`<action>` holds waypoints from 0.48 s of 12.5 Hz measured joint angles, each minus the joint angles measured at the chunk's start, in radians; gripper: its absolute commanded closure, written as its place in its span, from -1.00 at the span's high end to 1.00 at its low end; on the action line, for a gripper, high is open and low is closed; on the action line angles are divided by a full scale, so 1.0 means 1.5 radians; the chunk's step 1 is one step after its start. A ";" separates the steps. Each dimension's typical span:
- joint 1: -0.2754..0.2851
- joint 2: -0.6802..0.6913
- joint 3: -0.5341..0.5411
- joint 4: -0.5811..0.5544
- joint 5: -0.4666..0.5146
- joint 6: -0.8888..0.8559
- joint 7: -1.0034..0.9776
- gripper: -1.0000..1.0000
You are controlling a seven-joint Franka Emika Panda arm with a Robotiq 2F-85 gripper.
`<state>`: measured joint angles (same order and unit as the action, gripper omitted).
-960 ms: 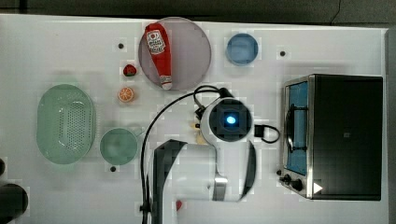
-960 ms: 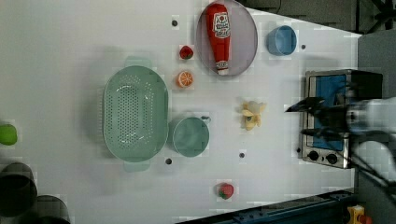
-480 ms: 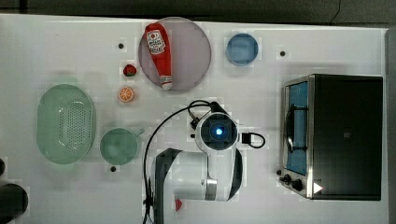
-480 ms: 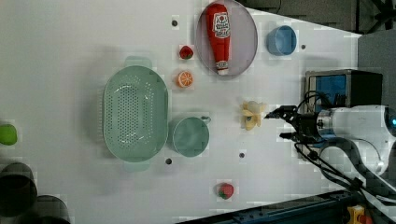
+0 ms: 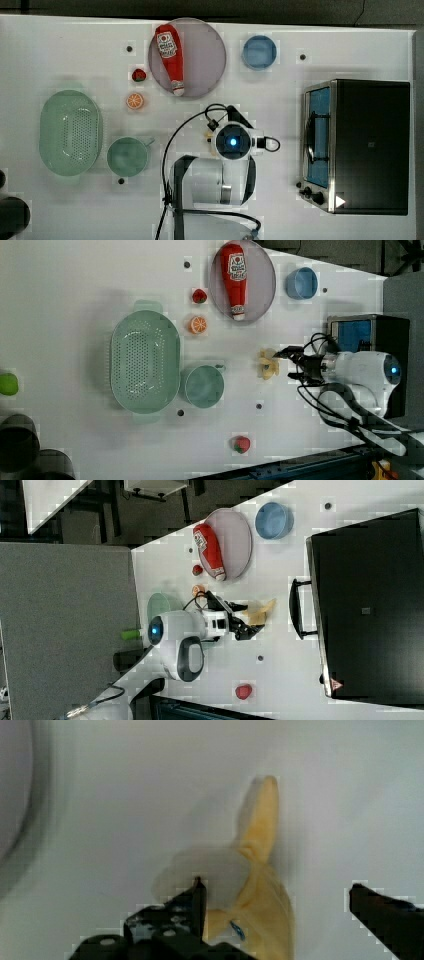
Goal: Pick Banana and place it in mug.
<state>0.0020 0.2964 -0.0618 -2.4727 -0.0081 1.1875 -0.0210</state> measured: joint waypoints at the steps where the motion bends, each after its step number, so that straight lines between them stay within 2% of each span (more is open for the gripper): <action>1: -0.002 0.024 0.004 -0.001 0.001 0.018 -0.001 1.00; 3: 0.003 0.068 0.004 -0.004 0.002 0.061 -0.005 0.93; 6: 0.013 0.067 0.005 -0.004 -0.014 0.071 -0.009 0.19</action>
<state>0.0211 0.3970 -0.0547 -2.4785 -0.0291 1.2939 -0.0346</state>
